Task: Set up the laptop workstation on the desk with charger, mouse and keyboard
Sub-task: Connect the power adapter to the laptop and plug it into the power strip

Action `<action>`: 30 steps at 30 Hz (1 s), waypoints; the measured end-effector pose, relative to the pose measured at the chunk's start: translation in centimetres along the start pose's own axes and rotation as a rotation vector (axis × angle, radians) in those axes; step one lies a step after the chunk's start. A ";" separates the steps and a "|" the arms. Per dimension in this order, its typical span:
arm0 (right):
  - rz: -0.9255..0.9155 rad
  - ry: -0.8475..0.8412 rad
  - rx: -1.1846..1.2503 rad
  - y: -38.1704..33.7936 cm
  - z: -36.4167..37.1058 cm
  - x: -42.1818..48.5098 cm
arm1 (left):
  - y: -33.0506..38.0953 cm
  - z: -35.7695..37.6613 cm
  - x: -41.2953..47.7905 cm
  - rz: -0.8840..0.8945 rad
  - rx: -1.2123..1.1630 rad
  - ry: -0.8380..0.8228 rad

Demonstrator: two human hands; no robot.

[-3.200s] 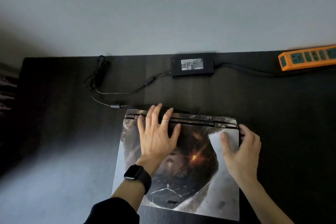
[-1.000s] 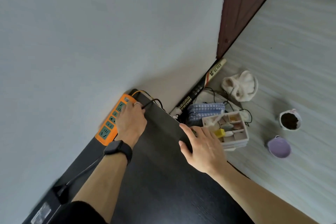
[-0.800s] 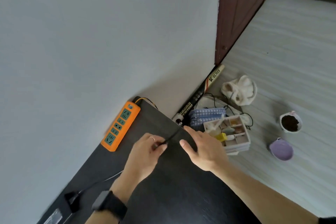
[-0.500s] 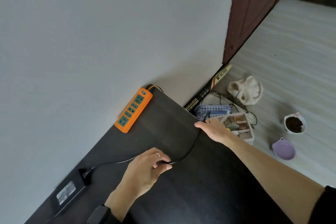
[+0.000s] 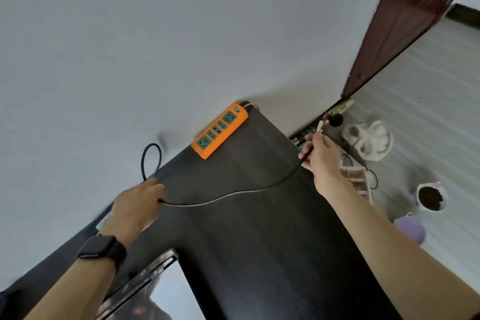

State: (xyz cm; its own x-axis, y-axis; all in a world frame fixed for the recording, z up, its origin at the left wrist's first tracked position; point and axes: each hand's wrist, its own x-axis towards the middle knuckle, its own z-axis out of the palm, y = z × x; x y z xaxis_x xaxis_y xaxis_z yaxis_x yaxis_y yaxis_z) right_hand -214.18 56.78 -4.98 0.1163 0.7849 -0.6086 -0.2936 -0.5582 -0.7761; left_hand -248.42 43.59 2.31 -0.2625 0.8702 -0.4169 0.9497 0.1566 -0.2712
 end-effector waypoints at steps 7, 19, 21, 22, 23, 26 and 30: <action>-0.331 -0.423 -0.506 5.9 4.6 -9.0 | 7.4 -4.5 -0.3 0.000 -0.756 -0.096; -0.636 -0.557 -1.006 12.4 4.2 -7.8 | 10.1 -3.2 -1.8 -0.109 -1.449 0.183; -0.702 -0.517 -1.049 13.0 3.5 -6.2 | 10.9 -1.9 -2.6 -0.068 -1.350 0.175; -0.761 -0.508 -1.056 13.6 3.2 -5.6 | 11.4 -1.4 -3.1 -0.065 -1.310 0.190; -0.820 -0.506 -1.073 14.1 2.9 -5.3 | 11.7 -1.0 -3.4 -0.077 -1.279 0.212; -0.828 -0.514 -1.082 14.6 2.6 -5.3 | 11.8 0.3 -3.4 -0.106 -1.171 0.294; -0.683 -0.531 -0.995 13.8 2.9 -5.0 | 10.8 1.7 -2.1 -0.153 -1.021 0.349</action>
State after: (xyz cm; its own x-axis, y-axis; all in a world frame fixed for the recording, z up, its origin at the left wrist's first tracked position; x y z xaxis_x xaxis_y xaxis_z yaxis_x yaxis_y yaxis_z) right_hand -221.57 45.95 -12.20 -0.4897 0.8676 -0.0865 0.5205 0.2113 -0.8273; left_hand -237.92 42.71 -1.23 -0.4800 0.8681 -0.1269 0.6476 0.4482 0.6162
